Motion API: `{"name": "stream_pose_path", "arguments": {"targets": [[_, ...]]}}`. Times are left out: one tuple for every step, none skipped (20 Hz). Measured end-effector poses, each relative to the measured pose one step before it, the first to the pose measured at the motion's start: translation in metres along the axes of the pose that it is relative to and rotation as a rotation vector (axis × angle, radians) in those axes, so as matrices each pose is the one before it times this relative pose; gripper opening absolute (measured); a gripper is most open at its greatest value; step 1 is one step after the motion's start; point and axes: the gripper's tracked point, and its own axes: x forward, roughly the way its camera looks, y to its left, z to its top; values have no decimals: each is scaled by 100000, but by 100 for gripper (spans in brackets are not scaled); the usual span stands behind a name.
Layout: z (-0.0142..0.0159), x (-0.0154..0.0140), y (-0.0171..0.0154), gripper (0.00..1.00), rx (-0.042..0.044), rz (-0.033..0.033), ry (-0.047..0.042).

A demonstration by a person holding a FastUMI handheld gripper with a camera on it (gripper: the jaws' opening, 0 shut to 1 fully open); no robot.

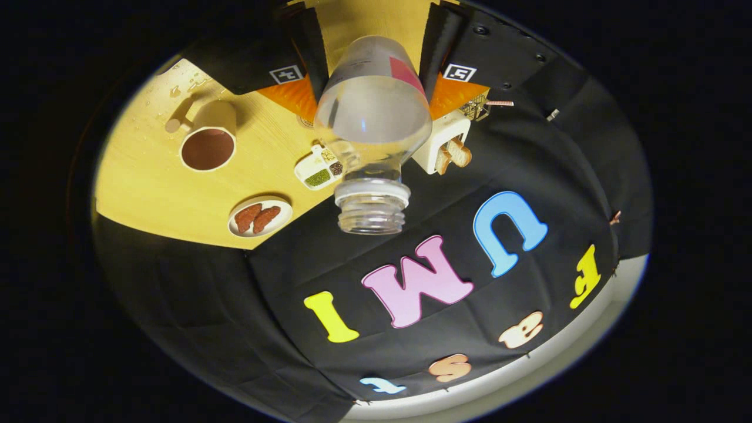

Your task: Take the bottle from table, then pour the juice into the cup, finally place the bottle on the coaster

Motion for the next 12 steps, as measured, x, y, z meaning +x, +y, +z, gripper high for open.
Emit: {"name": "stream_pose_path", "arguments": {"targets": [[70,169,-1497,71,3588,-3767,1126],[18,365,-1406,71,4075,-2540,-109],[103,423,-1062,71,4610,-1657,362],[-236,260,-709,71,4870,-935,1482],[-96,331,-644,71,4122,-929,963],[-417,350,-736,71,2963,-1781,2066],[-573,376,-865,71,1623,-2448,2844],[-385,145,-499,71,1675,-758,1857],[-60,155,-106,71,2486,159,1001],[-39,49,-12,71,2635,283,992],[-219,287,79,71,3453,649,1943],[-268,136,82,71,3769,622,1691]]}}
